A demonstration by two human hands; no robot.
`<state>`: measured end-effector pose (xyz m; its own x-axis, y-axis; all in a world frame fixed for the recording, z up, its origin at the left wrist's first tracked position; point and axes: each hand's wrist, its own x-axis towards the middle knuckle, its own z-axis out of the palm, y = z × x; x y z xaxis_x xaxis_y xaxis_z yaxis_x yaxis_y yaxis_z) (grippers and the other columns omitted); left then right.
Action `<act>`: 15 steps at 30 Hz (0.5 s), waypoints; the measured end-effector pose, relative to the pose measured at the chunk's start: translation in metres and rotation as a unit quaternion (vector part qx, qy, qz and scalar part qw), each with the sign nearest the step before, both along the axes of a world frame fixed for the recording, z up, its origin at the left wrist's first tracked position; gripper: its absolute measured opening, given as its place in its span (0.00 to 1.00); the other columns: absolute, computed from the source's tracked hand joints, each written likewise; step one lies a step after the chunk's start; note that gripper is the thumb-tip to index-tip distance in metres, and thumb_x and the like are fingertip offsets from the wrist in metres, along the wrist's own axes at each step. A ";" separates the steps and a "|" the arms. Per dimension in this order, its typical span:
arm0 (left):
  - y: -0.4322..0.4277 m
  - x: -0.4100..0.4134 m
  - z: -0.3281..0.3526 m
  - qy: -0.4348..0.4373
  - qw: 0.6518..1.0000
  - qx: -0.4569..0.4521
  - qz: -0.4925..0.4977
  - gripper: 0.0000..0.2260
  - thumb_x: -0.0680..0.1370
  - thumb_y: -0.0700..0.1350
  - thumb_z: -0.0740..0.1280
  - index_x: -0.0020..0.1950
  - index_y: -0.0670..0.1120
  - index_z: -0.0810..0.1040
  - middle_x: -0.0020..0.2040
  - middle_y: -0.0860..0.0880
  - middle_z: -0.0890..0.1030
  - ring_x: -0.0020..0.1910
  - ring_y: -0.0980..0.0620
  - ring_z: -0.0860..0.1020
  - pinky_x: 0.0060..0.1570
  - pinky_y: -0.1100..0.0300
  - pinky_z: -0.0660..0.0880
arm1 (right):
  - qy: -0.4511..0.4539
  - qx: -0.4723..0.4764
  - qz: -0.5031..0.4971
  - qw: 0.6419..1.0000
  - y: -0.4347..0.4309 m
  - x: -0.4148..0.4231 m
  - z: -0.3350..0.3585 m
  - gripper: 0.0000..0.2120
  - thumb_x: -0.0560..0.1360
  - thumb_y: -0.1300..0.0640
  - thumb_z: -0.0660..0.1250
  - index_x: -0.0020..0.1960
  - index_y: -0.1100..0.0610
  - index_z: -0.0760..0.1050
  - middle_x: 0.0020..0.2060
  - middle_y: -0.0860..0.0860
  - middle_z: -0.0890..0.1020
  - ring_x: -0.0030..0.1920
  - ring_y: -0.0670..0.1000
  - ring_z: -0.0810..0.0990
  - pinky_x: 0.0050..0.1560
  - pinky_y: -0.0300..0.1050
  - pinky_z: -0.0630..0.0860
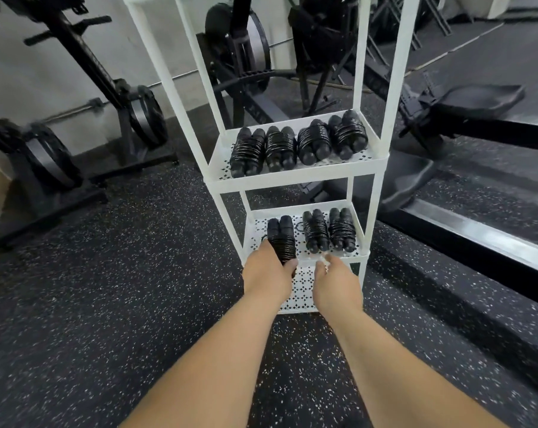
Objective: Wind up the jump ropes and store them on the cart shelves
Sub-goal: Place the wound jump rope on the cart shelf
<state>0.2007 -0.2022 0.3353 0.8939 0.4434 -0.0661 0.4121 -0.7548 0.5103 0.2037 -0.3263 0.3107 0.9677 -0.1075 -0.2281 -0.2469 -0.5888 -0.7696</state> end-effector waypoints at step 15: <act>0.002 0.110 -0.046 0.082 0.995 0.045 0.021 0.19 0.80 0.54 0.75 0.65 0.44 0.76 0.59 0.44 0.84 0.58 0.42 0.82 0.47 0.53 0.73 | -0.053 0.025 -0.062 0.996 0.026 0.046 -0.049 0.15 0.86 0.51 0.59 0.68 0.52 0.78 0.56 0.52 0.85 0.47 0.54 0.78 0.44 0.46 0.70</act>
